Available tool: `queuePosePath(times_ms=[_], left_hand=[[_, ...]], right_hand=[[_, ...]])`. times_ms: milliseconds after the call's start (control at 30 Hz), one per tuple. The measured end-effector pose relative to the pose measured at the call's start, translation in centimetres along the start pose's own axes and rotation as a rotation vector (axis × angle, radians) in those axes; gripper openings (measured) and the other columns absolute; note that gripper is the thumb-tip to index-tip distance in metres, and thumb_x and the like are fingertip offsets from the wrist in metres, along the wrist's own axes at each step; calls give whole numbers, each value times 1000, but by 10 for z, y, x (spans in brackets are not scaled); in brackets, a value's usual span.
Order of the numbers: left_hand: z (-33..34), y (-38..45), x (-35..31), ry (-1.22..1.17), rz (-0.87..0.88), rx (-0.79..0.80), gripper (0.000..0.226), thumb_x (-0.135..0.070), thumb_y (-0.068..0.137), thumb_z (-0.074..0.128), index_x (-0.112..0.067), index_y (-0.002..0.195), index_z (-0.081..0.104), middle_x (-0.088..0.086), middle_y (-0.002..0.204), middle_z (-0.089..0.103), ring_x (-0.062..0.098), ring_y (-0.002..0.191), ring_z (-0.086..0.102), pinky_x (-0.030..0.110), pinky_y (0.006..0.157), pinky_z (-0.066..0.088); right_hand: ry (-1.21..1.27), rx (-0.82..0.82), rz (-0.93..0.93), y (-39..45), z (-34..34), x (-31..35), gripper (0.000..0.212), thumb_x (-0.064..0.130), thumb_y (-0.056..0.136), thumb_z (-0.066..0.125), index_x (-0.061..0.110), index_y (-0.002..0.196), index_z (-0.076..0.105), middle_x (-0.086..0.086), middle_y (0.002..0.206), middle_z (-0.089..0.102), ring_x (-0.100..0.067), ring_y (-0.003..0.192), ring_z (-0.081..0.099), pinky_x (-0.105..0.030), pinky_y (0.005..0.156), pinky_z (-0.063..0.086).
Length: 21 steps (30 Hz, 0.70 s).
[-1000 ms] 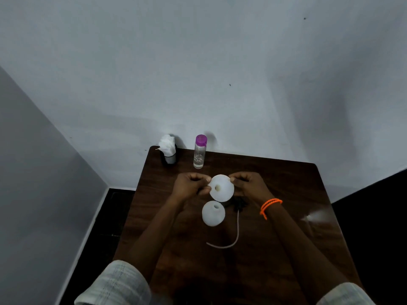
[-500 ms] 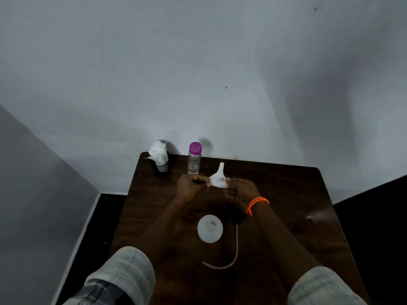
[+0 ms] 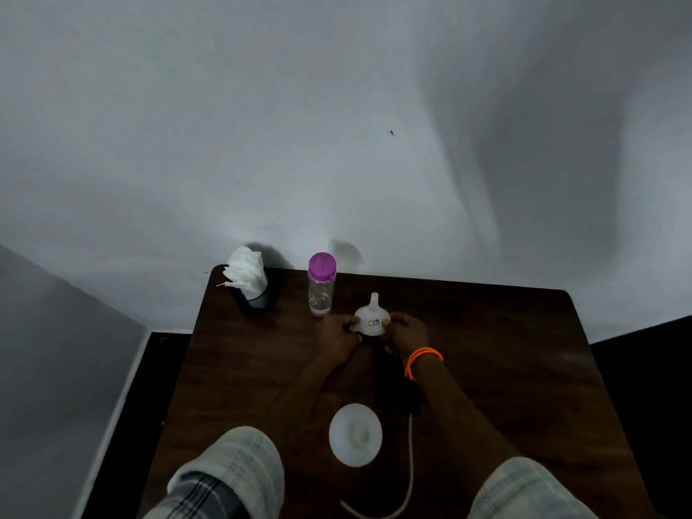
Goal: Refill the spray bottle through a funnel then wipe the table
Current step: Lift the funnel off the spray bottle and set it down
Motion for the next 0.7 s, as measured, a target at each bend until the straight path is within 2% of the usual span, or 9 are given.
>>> queuePosePath(times_ms=[100,167,267,367,467,567,700], left_hand=[[6,11,-3,65,36,28,49,0,79,78,-4,127,68,16,126,69,26,112,67,19,94,45],[8,17,-6,72,42,25,55,2,74,80,-4,128,68,17,124,70,25,109,68,17,90,45],[10,22,-9,99,49,31,58,-1,73,82,-6,129,67,16,125,70,24,109,69,12,87,42],[14,26,-8,122,58,47,62,-6,73,84,-8,132,66,15,127,70,23,109,68,8,84,39],[15,23,-8,140,74,66,62,-7,75,84,-6,133,65,16,129,68,26,112,67,15,89,44],[15,18,-6,129,74,63,61,-11,77,84,-8,135,63,14,131,67,24,110,67,23,93,48],[8,3,-4,78,35,60,54,-15,81,82,-11,133,65,7,129,68,21,112,66,29,98,51]], right_hand=[[-2,-39,-16,18,1,-2,22,6,95,68,9,117,69,-19,110,70,-30,87,67,-33,59,53],[-23,-73,-36,25,0,-1,25,8,95,68,10,120,68,-18,111,70,-31,91,68,-37,64,56],[-73,-114,-77,33,-1,-1,30,11,95,68,11,125,68,-16,112,72,-31,88,70,-47,78,62],[-115,-136,-112,38,-1,-4,33,12,92,71,13,125,69,-15,117,73,-34,101,71,-54,91,59],[-155,-127,-115,41,-4,-8,35,12,89,74,14,124,70,-15,120,72,-35,108,70,-55,94,57],[-199,-110,-101,43,-14,-14,45,20,87,76,18,131,66,-13,125,69,-35,114,67,-55,98,55],[-319,-115,-150,22,-34,-12,44,19,89,77,13,132,66,-13,131,67,-32,122,63,-49,108,48]])
Point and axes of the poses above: each hand's wrist, its own y-axis towards the middle knuckle, its own z-axis out of the palm, x = y × z, the point moved 4 cm from there along y, towards the middle knuckle
